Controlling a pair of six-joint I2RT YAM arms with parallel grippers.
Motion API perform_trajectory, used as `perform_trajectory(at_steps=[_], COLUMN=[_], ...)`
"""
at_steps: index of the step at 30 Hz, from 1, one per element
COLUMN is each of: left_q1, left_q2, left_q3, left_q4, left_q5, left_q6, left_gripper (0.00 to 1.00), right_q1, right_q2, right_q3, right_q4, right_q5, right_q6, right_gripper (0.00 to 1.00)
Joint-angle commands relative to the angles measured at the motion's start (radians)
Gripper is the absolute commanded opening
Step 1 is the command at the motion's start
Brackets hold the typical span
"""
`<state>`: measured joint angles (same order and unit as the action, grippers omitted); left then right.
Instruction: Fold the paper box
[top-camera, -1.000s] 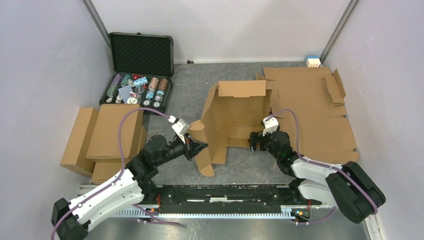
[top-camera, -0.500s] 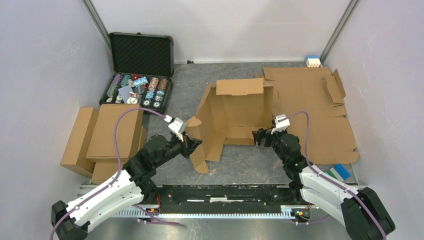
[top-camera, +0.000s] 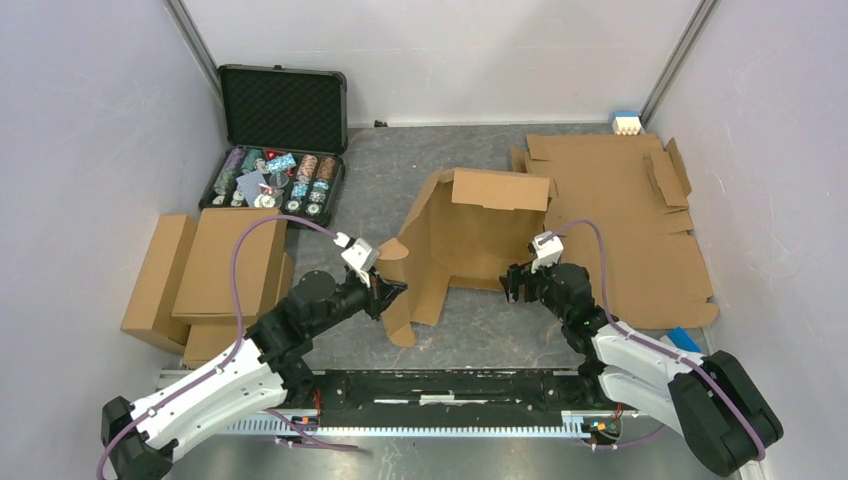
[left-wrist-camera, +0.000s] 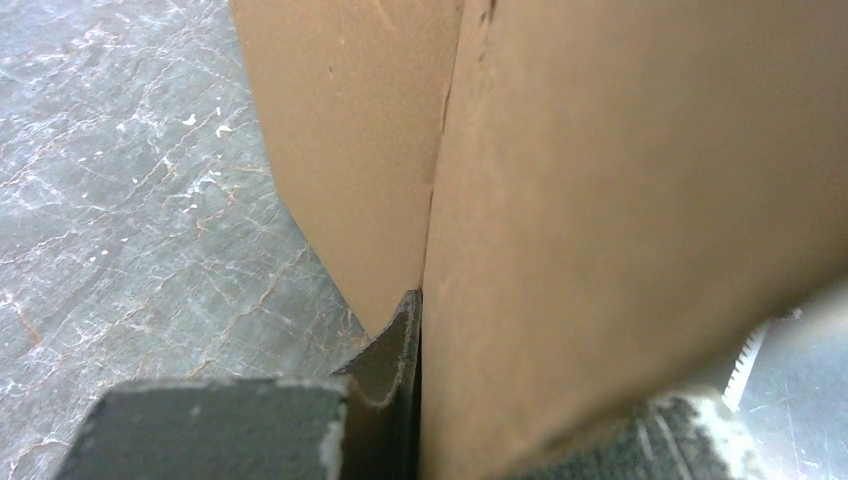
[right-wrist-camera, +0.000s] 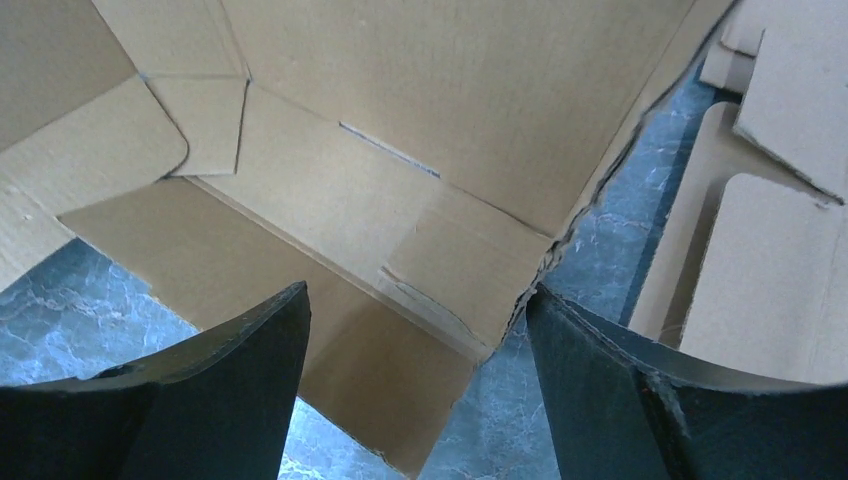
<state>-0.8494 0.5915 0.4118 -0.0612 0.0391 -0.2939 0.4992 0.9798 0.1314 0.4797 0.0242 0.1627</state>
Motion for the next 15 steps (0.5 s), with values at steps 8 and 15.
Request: perform_trajectory(at_steps=[8,15], left_q1=[-0.06,-0.104], left_q2=[0.033,0.096], left_q3=[-0.003,0.025], left_q4=[0.046,0.028], left_q5=[0.161,0.168], left_q6=[0.057,0.072], left_gripper=[0.08,0.09], right_q1=[0.003,0.004], right_q2=[-0.038,-0.05], right_q3=[0.002,-0.021], right_q4=[-0.026,0.008], right_q5=[-0.003,-0.087], right_q6=[-0.042,-0.064], right_gripper=[0.89,0.98])
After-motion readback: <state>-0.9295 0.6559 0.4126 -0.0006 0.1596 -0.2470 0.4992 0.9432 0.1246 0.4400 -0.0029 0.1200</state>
